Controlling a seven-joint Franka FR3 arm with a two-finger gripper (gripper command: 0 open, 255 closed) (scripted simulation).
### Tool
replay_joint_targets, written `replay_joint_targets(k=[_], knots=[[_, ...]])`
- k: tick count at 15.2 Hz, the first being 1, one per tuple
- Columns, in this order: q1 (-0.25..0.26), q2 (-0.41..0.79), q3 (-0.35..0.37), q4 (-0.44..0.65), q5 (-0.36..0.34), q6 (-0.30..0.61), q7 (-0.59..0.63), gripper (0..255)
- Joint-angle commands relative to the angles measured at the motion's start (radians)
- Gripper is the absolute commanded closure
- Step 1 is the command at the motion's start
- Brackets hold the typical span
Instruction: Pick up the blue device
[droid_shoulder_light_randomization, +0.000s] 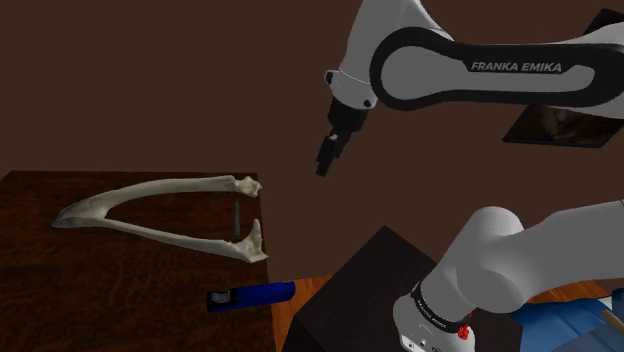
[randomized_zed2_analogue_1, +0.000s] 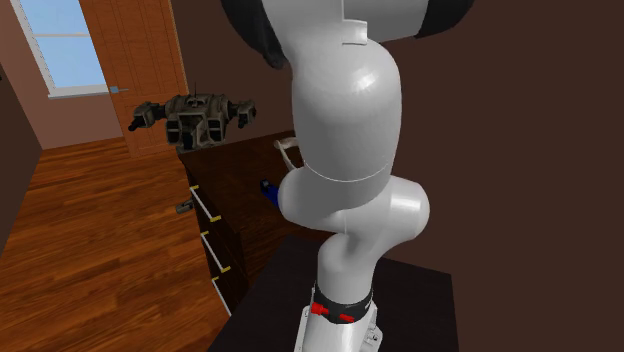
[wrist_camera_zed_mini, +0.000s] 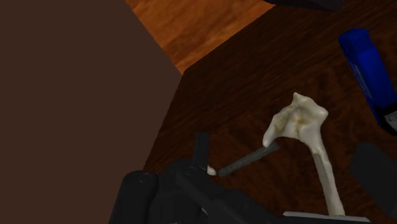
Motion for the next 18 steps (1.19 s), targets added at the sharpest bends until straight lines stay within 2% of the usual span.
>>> replay_joint_targets(k=[1,11,18], knots=[[0.024,0.039,0.022,-0.02,0.008,0.054,-0.016,0],[0.13,0.271,0.141,-0.06,0.022,0.298,-0.071,0],[0.188,0.465,0.229,-0.051,-0.017,0.458,-0.083,0]])
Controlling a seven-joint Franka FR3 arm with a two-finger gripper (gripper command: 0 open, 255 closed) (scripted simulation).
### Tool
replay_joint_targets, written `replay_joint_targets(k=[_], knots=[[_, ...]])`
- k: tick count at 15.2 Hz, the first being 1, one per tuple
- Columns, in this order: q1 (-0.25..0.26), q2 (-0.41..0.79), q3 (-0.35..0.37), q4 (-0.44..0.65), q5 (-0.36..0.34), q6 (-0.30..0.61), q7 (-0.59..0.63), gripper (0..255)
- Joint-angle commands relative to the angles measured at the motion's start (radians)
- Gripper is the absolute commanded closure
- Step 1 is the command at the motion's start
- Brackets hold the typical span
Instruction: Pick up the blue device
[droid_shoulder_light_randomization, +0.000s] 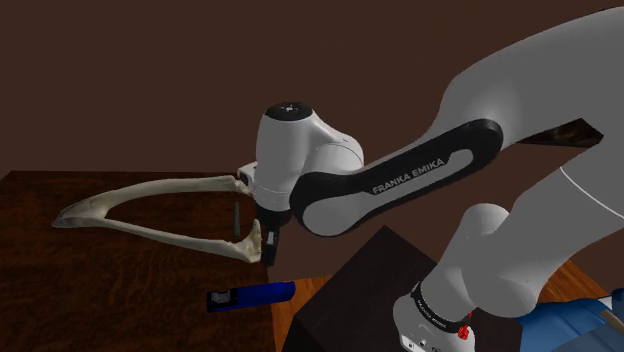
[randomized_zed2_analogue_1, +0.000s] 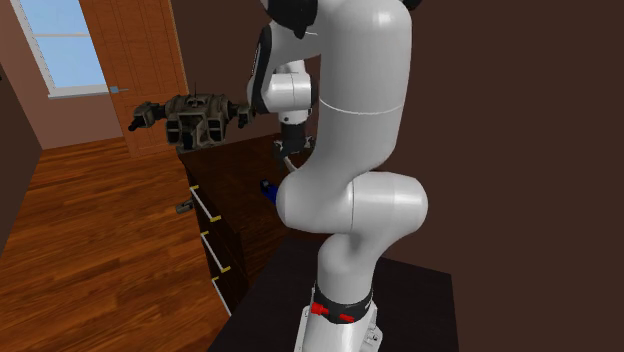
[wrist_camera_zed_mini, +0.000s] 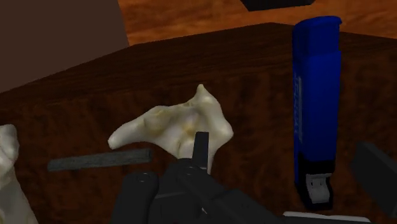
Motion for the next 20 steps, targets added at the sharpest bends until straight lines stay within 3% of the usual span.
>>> replay_joint_targets(k=[1,7,16,17,20], knots=[[0.012,0.067,0.023,0.008,-0.023,0.052,-0.002,0],[0.058,0.247,0.081,0.039,-0.125,0.167,0.032,0],[0.068,0.351,0.061,0.03,-0.209,0.268,0.093,0],[0.069,0.349,0.062,0.031,-0.208,0.267,0.094,255],[0.069,0.35,0.062,0.03,-0.209,0.268,0.095,255]])
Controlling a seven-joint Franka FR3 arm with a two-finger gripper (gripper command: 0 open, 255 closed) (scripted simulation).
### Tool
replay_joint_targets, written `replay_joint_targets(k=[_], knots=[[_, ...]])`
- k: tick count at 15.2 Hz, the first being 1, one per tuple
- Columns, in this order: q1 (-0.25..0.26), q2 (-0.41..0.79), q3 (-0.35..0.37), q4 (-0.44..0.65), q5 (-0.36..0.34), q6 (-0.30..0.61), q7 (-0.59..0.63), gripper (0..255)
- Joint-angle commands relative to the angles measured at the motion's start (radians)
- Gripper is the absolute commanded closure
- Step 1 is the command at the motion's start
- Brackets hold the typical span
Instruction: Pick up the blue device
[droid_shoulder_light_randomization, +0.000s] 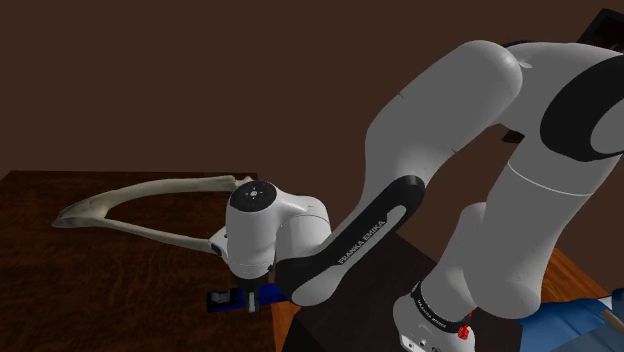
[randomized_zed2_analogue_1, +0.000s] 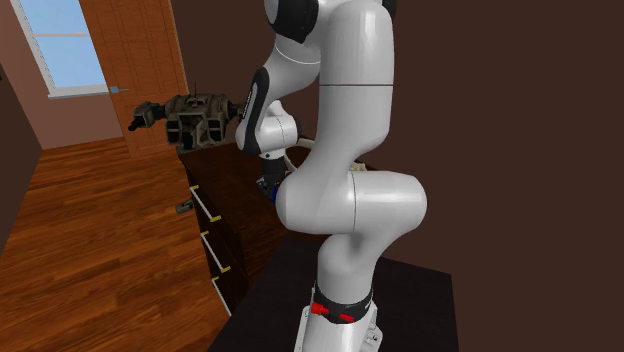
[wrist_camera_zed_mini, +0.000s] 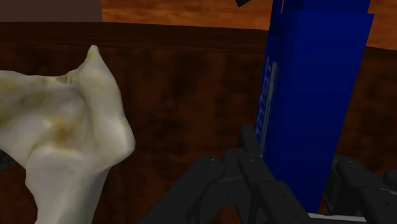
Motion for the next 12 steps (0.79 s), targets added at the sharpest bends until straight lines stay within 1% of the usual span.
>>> replay_joint_targets(k=[1,6,12], knots=[[0.0,0.0,0.0,0.0,0.0,0.001,0.0,255],[-0.001,0.001,-0.001,0.001,-0.001,0.001,-0.001,255],[-0.011,-0.082,0.018,0.006,0.068,-0.079,-0.051,255]])
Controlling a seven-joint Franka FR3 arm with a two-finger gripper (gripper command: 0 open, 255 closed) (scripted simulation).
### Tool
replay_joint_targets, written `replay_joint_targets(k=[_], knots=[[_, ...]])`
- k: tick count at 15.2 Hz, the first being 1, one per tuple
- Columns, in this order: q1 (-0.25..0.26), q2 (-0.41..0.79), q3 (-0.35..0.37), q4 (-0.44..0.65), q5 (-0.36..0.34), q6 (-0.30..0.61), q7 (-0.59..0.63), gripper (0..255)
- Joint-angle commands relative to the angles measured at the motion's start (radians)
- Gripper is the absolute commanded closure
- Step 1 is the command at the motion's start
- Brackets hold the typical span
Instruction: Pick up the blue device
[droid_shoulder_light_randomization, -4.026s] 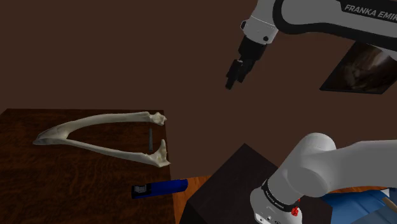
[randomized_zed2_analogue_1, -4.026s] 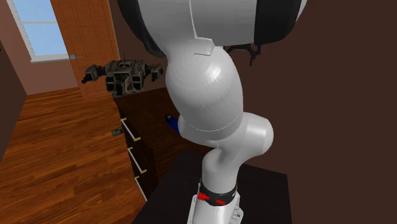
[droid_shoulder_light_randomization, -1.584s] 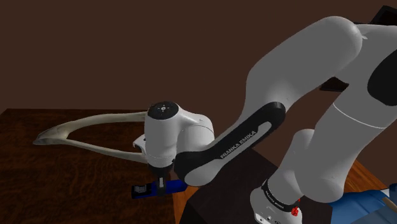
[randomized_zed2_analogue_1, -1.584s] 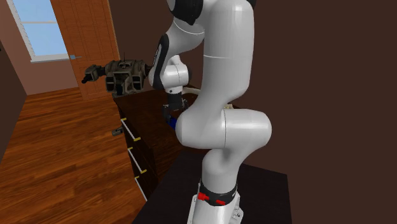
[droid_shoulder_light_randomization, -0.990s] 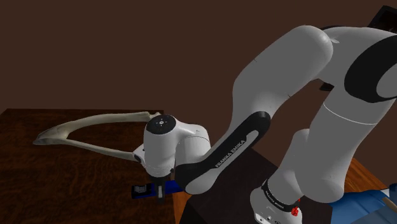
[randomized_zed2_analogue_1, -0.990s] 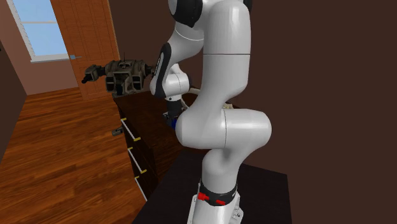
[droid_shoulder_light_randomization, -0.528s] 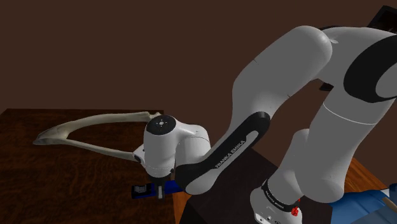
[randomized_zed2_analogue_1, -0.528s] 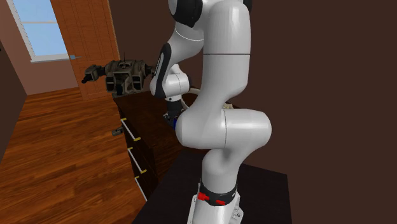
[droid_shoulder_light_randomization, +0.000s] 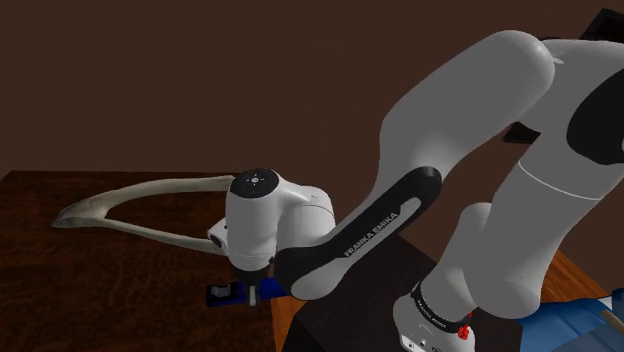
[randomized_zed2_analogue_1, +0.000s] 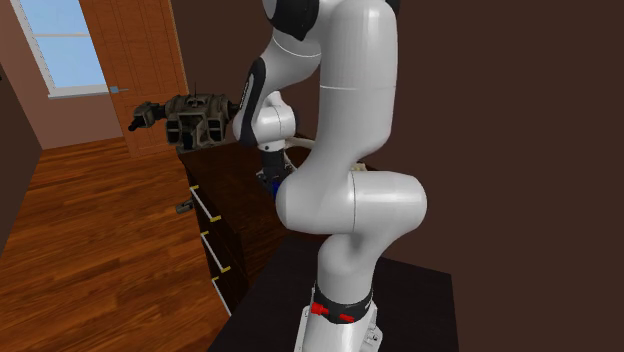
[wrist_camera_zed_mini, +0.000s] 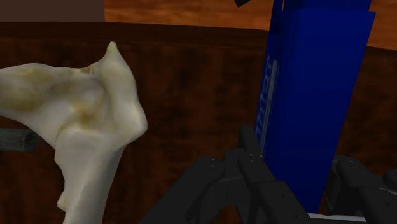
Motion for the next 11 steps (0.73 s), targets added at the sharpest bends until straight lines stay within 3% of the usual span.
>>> replay_joint_targets(k=[1,11], knots=[[-0.003,-0.024,0.003,0.004,0.019,-0.026,-0.016,255],[-0.003,-0.124,0.007,0.029,0.086,-0.141,-0.065,255]])
